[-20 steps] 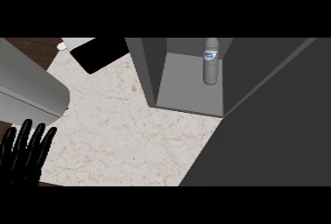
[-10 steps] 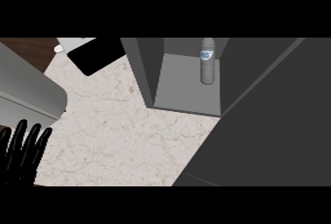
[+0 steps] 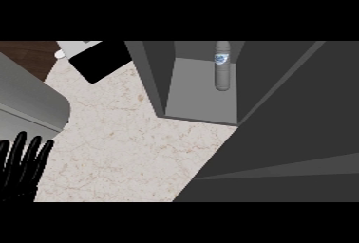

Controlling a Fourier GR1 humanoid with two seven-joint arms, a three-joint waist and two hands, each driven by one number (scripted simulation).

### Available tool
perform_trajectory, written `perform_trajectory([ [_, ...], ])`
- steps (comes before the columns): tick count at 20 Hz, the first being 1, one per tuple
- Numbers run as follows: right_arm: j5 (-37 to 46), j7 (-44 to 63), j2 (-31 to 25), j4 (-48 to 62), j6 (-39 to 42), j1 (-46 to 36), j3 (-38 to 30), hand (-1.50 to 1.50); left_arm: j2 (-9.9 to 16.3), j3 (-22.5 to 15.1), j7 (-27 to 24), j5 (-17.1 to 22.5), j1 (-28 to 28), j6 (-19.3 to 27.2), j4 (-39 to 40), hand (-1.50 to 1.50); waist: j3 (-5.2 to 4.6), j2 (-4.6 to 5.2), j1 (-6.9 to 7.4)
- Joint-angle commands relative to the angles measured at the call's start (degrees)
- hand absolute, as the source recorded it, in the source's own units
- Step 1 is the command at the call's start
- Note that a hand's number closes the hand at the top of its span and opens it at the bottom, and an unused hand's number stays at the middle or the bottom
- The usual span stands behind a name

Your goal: Pick up the bottled water, place it into the cabinet and close the cabinet

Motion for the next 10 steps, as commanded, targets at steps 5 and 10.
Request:
perform_trajectory([
  [5, 0.6, -0.9, 5.4, 18.3, -20.8, -20.0, -6.0, 1.50, 0.4, 0.6, 0.9, 1.3, -1.4, -1.4, 0.4, -1.50, 0.35, 0.01, 1.56],
  [10, -2.0, -2.4, 5.5, 33.5, -28.3, -36.8, -9.9, 1.50, -0.1, -0.1, 1.0, 1.0, -1.3, -1.7, 0.7, -1.50, 0.52, -0.36, 1.85],
])
